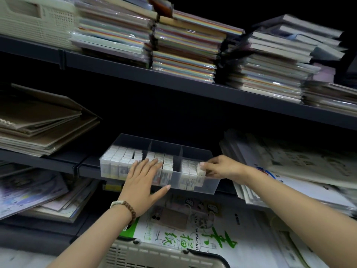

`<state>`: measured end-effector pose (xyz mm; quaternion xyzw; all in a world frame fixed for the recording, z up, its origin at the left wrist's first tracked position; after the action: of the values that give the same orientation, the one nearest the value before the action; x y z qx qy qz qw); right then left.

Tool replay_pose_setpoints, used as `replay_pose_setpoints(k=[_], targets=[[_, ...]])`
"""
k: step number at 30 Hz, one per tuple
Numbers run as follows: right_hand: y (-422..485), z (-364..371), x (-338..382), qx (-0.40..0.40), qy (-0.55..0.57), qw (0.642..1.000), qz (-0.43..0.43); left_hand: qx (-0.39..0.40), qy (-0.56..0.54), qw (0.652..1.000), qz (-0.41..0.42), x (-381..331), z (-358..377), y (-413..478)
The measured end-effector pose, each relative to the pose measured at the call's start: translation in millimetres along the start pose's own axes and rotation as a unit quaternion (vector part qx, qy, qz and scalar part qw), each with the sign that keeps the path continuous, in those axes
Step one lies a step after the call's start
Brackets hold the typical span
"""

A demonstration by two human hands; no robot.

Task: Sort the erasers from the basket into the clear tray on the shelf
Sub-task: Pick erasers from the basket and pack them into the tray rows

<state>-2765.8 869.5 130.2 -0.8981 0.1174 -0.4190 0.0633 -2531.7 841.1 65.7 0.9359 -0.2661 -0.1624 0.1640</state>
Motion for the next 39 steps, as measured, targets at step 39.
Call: replay_pose_setpoints(k=[39], targets=[[-65,193,-192,0.112,0.116,0.972,0.173,0.395,-0.079,0.907,-0.120,58,144,-189]])
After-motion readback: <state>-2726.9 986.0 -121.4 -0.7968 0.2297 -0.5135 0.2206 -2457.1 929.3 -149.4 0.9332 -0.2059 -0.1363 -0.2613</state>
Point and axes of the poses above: each hand's wrist, its own y-axis towards the middle knuckle, its own z-axis out of the palm, x = y × z, the point moved 4 cm from there along y, towards the middle knuckle, and after that the axes turned 2 degrees about -z, right-handed, at the moved point
